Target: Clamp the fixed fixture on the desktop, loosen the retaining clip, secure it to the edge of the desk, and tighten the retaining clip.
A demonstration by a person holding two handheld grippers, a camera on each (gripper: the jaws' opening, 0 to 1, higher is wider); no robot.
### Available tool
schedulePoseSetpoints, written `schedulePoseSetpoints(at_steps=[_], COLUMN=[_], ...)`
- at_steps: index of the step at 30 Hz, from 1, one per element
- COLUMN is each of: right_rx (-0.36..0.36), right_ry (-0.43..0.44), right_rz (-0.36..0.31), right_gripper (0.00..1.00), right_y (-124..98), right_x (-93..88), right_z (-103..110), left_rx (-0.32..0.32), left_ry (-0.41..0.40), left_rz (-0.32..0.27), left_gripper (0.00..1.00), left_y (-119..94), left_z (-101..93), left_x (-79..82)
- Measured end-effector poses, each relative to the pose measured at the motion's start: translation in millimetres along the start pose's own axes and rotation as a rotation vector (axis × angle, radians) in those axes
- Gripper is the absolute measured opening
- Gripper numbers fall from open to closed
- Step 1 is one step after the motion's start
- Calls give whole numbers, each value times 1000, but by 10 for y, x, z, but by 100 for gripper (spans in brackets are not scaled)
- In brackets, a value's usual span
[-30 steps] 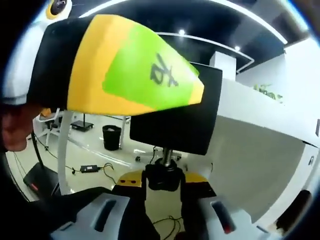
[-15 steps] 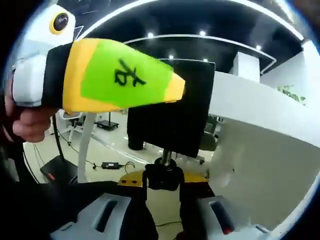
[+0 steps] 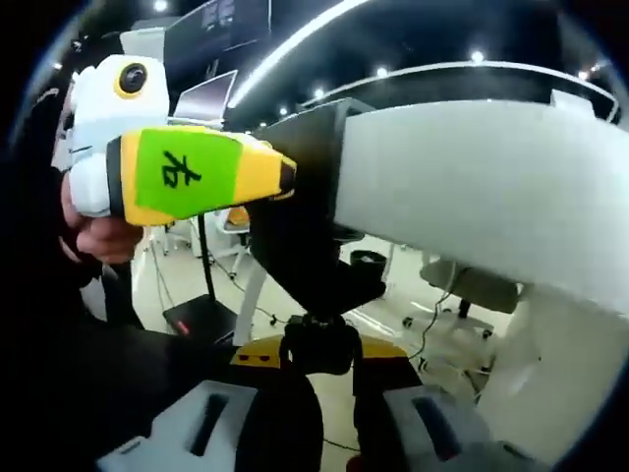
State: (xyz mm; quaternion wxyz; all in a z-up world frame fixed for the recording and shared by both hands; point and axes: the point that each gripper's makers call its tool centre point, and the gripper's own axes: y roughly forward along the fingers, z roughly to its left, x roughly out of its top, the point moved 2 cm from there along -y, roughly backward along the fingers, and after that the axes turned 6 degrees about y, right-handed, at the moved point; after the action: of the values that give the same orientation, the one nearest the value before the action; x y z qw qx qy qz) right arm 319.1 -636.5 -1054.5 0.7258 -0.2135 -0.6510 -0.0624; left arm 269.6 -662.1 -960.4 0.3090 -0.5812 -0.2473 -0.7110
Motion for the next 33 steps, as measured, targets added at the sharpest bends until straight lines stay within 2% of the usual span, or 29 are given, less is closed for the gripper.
schedulePoseSetpoints(at_steps=[1, 3, 5, 9, 11, 14, 16, 19, 21, 22, 24, 26, 30, 33], right_rx=[10, 23, 20, -8, -87, -184, -255, -384, -456, -482, -545, -625, -703, -703], right_ry=[-137, -199, -208, -141, -141, -87, -127, -45, -40, -44, -65, -104, -65, -31], right_rz=[-11, -6, -5, -18, -24, -91, -85, -74, -80, -80, -86, -67, -87, -81], right_gripper=[22, 21, 21, 22, 25, 31, 31, 33, 34, 34, 35, 38, 39, 37], right_y=[23, 31, 33, 26, -29, -147, -224, -331, -353, -344, -331, -288, -257, -179], right_x=[-14, -56, -91, -94, -84, -25, -36, -87, -60, -48, 24, 27, 67, 52], right_z=[-20, -25, -30, -48, -89, -64, -93, -190, -138, -86, 34, 34, 55, 35], left_rx=[7, 22, 30, 41, 45, 56, 56, 64, 78, 86, 93, 95, 117, 119], left_ry=[-1, 5, 12, 3, 6, -2, -6, -2, -7, -34, -41, -39, -54, -71], left_rz=[3, 16, 27, 37, 40, 33, 29, 20, 6, -8, -21, -31, -35, -42], left_gripper=[1, 1, 1, 1, 1, 1, 1, 1, 1, 1, 1, 1, 1, 1], left_y=[0, 13, 25, 25, 18, 10, 4, -10, -37, -56, -70, -67, -93, -106], left_z=[1, -1, -2, 16, 20, 27, 38, 47, 63, 81, 88, 84, 83, 105], left_x=[3, 5, 5, -2, -17, -16, -19, 1, 13, 8, -8, -5, -18, -36])
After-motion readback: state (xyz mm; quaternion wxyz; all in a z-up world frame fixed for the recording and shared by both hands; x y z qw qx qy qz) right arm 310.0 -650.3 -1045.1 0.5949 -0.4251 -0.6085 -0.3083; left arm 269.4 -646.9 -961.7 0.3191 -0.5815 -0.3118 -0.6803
